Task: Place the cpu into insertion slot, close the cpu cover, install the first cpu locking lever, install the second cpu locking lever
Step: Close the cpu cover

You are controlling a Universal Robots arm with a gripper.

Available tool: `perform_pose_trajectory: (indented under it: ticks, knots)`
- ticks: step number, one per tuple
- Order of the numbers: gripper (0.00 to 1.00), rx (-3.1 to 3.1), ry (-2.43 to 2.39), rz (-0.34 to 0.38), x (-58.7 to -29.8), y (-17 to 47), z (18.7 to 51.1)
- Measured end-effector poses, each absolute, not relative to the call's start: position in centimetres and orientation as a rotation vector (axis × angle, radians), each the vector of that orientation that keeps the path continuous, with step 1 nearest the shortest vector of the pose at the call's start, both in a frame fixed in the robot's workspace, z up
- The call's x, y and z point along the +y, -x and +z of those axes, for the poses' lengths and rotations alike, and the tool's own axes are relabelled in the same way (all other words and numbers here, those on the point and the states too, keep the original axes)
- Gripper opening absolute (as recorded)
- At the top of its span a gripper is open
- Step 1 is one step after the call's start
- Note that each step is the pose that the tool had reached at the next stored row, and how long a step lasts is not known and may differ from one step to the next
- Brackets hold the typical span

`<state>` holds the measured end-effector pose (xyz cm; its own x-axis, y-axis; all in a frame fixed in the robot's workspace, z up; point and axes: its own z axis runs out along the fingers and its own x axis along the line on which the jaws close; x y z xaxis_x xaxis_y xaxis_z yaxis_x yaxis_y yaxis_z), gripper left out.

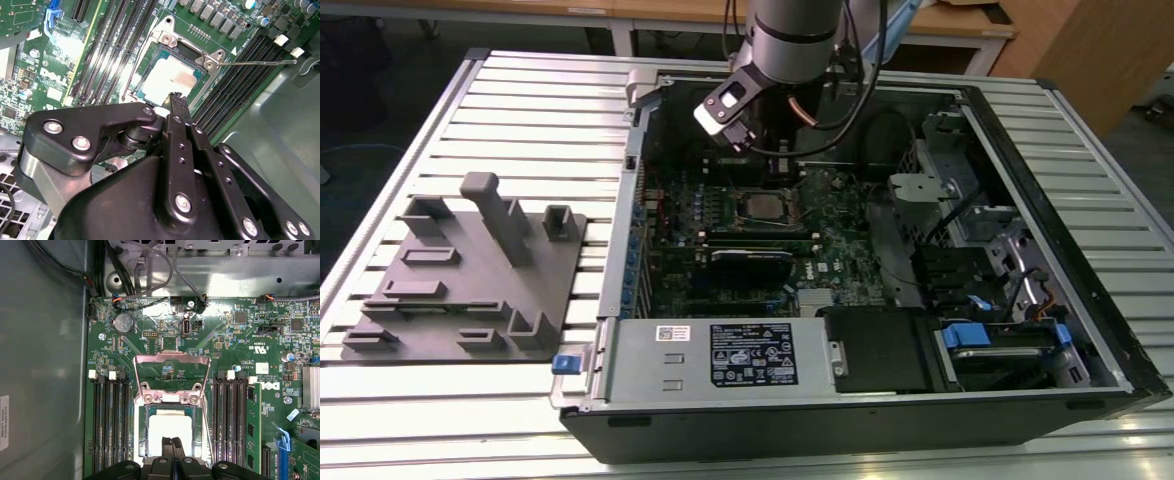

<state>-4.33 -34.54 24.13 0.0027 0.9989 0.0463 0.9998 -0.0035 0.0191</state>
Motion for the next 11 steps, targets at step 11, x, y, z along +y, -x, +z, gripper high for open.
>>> perform_pose_trajectory:
  ticks: [11]
  knots:
    - [0.11, -2.204, 2.211, -0.073, -34.53, 4.32, 24.44]
